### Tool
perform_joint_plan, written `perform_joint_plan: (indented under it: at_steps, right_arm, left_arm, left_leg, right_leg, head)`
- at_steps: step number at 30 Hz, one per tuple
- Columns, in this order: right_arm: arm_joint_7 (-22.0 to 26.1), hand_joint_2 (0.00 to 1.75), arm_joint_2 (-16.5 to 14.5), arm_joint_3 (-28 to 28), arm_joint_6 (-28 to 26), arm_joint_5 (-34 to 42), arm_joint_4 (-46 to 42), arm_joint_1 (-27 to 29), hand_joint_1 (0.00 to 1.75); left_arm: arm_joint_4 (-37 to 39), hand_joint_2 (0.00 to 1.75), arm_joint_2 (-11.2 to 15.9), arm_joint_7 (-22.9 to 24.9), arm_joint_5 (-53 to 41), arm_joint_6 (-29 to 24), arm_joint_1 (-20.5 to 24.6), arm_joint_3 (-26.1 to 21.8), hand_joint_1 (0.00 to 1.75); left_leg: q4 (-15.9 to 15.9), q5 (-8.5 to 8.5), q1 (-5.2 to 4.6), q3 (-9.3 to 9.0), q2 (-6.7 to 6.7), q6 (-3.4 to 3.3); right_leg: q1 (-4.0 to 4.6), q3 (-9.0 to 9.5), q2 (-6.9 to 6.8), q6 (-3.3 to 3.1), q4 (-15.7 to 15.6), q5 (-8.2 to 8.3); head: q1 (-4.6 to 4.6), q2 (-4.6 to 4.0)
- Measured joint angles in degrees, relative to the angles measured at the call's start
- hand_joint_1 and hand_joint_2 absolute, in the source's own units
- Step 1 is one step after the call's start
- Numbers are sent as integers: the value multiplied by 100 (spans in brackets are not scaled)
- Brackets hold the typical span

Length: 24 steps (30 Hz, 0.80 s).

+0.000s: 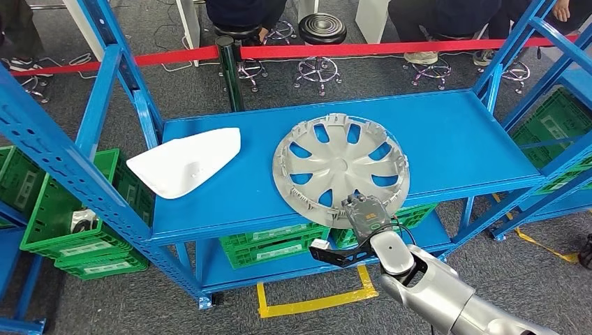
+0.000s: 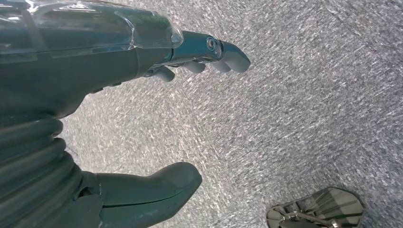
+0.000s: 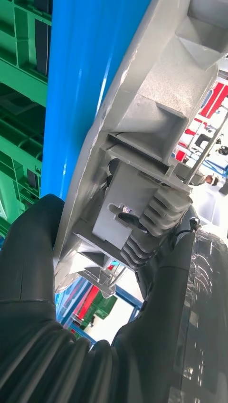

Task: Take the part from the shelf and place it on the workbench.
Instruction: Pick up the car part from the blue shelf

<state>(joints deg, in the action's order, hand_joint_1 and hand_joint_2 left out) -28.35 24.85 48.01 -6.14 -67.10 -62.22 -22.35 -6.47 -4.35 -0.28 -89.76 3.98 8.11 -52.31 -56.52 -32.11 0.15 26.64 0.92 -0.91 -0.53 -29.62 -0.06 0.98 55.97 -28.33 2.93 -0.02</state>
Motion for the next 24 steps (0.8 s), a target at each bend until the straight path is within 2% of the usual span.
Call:
perform_joint_plan:
  at_steps: [2,6,14,15,18,19,24]
  right_arm:
    - [0,175,0,-1,0,-1,-7,0,175]
    - [0,175,0,-1,0,-1,-11,-1,175]
    - [0,175,5,-1,-2,-1,-19,11,175]
    - [0,175,9,-1,-2,-1,-22,12,137]
    - [-1,175,27,0,-2,1,-34,21,6]
    - [-1,175,33,1,-2,2,-38,28,0]
    - [-46,175,52,-10,-176,15,-40,106,0]
  left_arm:
    - [0,175,0,4,-6,-2,0,5,0]
    - [0,0,0,72,-1,-28,-1,62,0]
    - [0,0,0,18,156,-57,-3,124,0]
    - [0,0,0,15,159,-57,-4,130,0]
    - [0,0,0,11,165,-50,-4,134,0]
    - [0,0,0,11,169,-40,-4,134,0]
    - [0,0,-1,54,177,1,-4,132,0]
  left_leg:
    - [0,0,0,0,0,0]
    - [0,0,0,0,0,0]
    - [0,0,0,0,0,0]
    - [0,0,0,0,1,0]
    - [0,0,1,0,0,0]
    - [0,0,1,1,-2,0]
    - [0,0,1,3,-12,0]
  right_leg:
    - [0,0,0,0,0,0]
    - [0,-1,0,0,0,0]
    - [0,-1,-1,0,0,0]
    - [0,-1,-1,0,0,0]
    - [0,-1,0,0,0,0]
    - [0,-1,2,0,0,0]
    - [0,-1,7,1,0,1]
  head:
    - [0,0]
    - [-1,0]
    - [-3,0]
    - [-3,0]
    - [-2,0]
    - [-1,0]
    - [0,0]
